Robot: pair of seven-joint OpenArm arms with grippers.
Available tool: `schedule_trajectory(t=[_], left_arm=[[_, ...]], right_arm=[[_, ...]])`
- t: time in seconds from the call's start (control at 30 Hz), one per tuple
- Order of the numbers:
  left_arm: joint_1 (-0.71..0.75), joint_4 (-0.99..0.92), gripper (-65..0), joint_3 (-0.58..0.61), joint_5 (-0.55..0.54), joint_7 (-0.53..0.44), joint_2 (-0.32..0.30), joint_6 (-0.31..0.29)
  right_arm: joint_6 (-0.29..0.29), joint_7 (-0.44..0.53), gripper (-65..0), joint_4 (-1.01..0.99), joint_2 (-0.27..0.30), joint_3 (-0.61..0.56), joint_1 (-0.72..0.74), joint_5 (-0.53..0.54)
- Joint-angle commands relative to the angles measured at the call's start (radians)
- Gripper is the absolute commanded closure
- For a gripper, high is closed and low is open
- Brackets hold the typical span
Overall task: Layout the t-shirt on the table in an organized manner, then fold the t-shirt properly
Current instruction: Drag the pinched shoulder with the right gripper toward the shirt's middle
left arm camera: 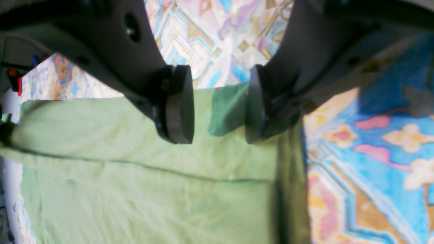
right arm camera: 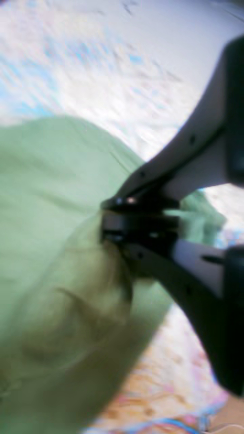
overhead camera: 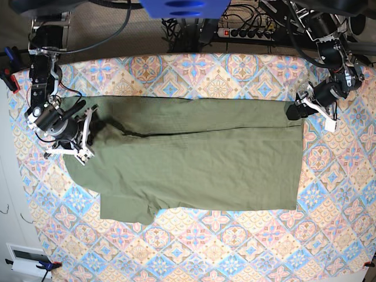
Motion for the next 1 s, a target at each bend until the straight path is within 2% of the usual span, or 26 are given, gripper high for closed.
schedule_trajectory(t=[0.0, 0.17, 0.43, 0.6, 0.77, 0.97], left_arm=[[-0.008, 0.015, -24.5, -0.004, -0.024, -0.014, -0.016, -0.005], [-0.008, 0.015, -24.5, -0.004, -0.024, -0.014, -0.016, -0.005], [-0.008, 0.015, -24.5, -0.004, -0.024, -0.014, -0.016, -0.006], [-0.009, 0.015, -25.1, -0.004, -0.024, -0.014, -0.016, -0.006], [-0.011, 0.015, -25.1, -0.003, -0.024, -0.014, -0.016, -0.006], [-0.011, 0.015, -25.1, -0.003, -0.024, -0.014, -0.016, -0.006]], right_arm=[[0.002, -0.008, -2.0, -0.008, 0.006, 0.006, 0.022, -0.003], [0.002, -0.009, -2.0, -0.097, -0.027, -0.034, 0.066, -0.006], [0.002, -0.003, -3.1, -0.113, -0.027, -0.126, 0.059, -0.012], [0.002, 0.002, -14.2, -0.103, -0.021, -0.145, 0.022, -0.014], [0.002, 0.0, -25.3, -0.061, -0.021, -0.057, -0.007, -0.015], [0.002, 0.0, -27.1, 0.01, -0.021, 0.021, -0.01, -0.014]])
